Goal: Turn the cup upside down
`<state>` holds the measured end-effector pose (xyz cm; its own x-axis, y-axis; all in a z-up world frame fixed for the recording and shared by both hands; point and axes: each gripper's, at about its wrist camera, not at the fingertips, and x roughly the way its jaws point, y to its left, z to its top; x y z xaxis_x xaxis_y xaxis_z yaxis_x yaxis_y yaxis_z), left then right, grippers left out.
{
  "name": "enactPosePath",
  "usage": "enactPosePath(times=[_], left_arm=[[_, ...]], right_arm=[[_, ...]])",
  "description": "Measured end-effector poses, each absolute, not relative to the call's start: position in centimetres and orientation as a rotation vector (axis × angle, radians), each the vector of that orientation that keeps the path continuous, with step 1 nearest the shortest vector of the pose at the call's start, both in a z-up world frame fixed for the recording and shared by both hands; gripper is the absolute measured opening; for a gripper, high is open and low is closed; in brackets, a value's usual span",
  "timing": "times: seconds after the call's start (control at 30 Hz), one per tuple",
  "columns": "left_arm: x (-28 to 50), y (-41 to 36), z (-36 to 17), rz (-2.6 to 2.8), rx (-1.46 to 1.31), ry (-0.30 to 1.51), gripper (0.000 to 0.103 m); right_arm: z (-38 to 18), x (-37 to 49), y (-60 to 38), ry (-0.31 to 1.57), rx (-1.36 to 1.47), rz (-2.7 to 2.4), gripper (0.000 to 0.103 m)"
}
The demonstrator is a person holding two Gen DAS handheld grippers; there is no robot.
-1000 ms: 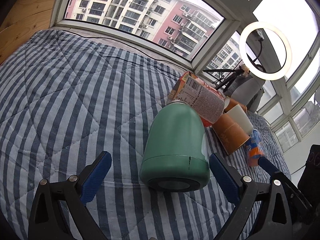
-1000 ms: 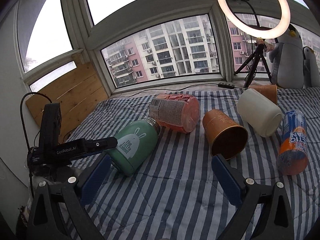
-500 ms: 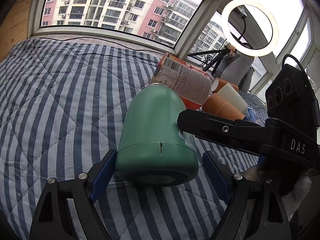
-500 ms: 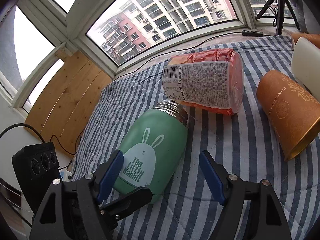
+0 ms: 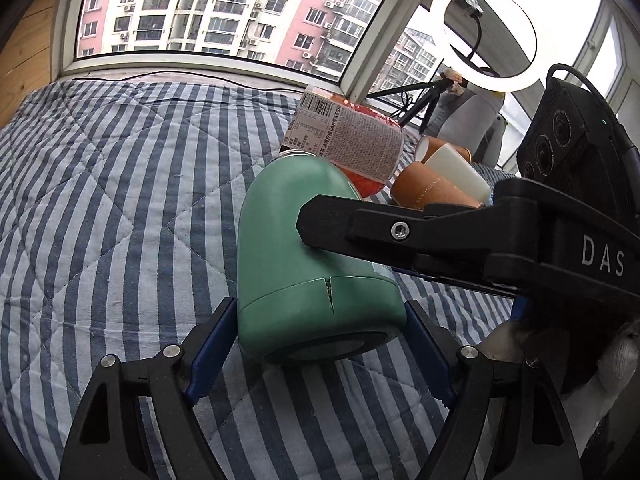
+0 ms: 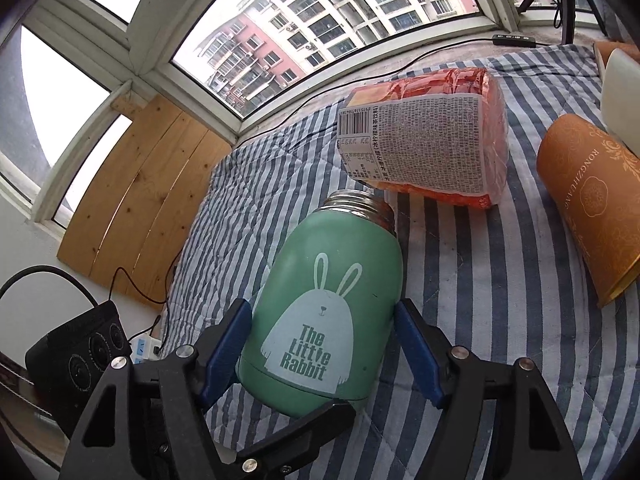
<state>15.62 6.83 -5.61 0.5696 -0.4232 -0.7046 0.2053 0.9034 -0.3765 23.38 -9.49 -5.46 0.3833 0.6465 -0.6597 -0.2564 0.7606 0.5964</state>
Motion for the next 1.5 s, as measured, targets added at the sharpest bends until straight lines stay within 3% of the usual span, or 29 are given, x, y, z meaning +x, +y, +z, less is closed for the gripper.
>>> enactPosePath(times=[0.67,0.93,1.0,1.27,1.5], left_arm=[[1.6,-6.0,-5.5,-0.484,-0.132,0.883,0.083],[-0.4,-7.0,-4.9,-0.522,0.006,0.833,0.087],[-1.3,-6.2,-4.5,-0.515,0.064,0.787,0.092],[-3.0,-2.8,-4.6,-0.525,0.188,0.698,0.092],[-3.6,-1.8,-5.0,-0.501,0.234,0.713,0.091]], right_arm=[[-5.3,9.3,-21.2,1.01,0.45,0.538,0.069],[-5.4,7.3,-23.8,0.968,0.41,0.592,0.069],[-5.1,6.5,-24.1,0.901,0.362,0.597,0.07],[-4.2,2.7,-24.4,0.677,0.103,0.621,0.07],[-3.6,0.1,-22.7,0.568,-0.393,0.577,0.07]])
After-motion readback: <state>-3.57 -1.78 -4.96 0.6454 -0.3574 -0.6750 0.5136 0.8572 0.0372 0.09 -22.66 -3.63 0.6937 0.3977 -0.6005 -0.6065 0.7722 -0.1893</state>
